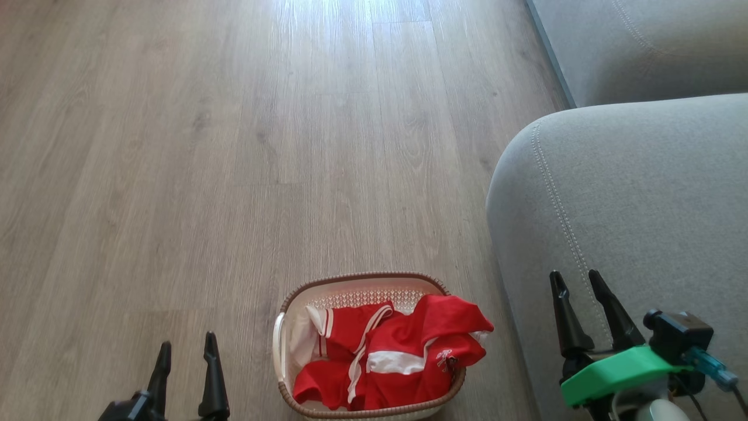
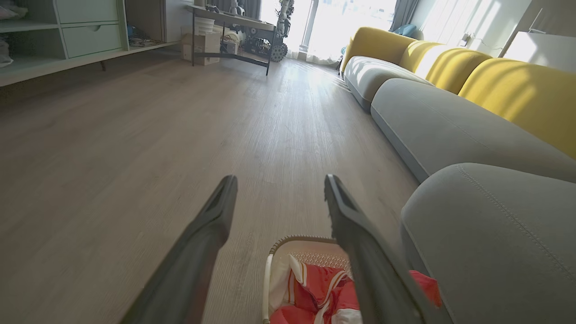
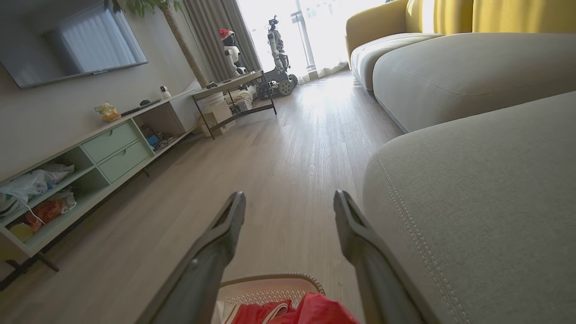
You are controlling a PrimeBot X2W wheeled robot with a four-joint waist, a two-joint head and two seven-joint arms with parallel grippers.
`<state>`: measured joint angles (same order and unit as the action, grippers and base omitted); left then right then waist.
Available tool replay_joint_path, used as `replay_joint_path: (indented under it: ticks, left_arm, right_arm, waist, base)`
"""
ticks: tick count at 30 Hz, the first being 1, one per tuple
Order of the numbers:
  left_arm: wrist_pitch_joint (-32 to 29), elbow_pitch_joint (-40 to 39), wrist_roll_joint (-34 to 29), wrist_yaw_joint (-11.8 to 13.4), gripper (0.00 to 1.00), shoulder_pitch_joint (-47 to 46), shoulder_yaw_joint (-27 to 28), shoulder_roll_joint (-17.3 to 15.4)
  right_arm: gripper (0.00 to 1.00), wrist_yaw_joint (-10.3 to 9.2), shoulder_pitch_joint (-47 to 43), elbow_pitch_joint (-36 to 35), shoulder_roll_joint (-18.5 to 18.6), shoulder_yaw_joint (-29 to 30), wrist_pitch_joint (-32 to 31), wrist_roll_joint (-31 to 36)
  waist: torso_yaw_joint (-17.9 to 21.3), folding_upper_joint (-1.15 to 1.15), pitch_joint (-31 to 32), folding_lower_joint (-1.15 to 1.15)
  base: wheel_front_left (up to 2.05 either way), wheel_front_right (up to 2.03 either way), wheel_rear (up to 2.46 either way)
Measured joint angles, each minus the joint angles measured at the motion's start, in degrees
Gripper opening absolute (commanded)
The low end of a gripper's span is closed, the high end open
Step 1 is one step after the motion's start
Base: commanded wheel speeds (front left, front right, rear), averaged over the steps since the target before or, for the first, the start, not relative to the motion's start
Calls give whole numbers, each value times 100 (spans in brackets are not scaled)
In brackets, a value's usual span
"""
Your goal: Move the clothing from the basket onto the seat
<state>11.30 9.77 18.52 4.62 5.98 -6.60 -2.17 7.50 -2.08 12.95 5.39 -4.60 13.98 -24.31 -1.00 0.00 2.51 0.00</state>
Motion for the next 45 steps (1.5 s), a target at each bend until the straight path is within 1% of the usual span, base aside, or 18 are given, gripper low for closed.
replay_joint_path:
  ticks: [6, 14, 19, 45]
  left_arm:
    - [104, -1, -407, 3, 100, 7, -13, -4]
    - [211, -5, -931, 97, 100, 154, -66, -13]
    - [301, -7, -1237, 102, 100, 195, -131, -15]
    - [301, 1, -1251, 126, 100, 204, -134, -18]
  right_arm:
    - [100, 0, -34, 18, -88, 85, 23, 510]
    - [100, 0, -112, 37, -177, 201, 24, 1159]
    - [100, 0, -112, 44, -236, 264, 34, 1540]
    - [100, 0, -112, 44, -254, 286, 34, 1568]
  waist:
    - [-10, 0, 9, 0]
    - [-18, 0, 21, 0]
    - [-15, 0, 24, 0]
    - [-31, 0, -31, 0]
  base:
    - [0, 0, 0]
    - [0, 0, 0]
    - [0, 0, 0]
    - [0, 0, 0]
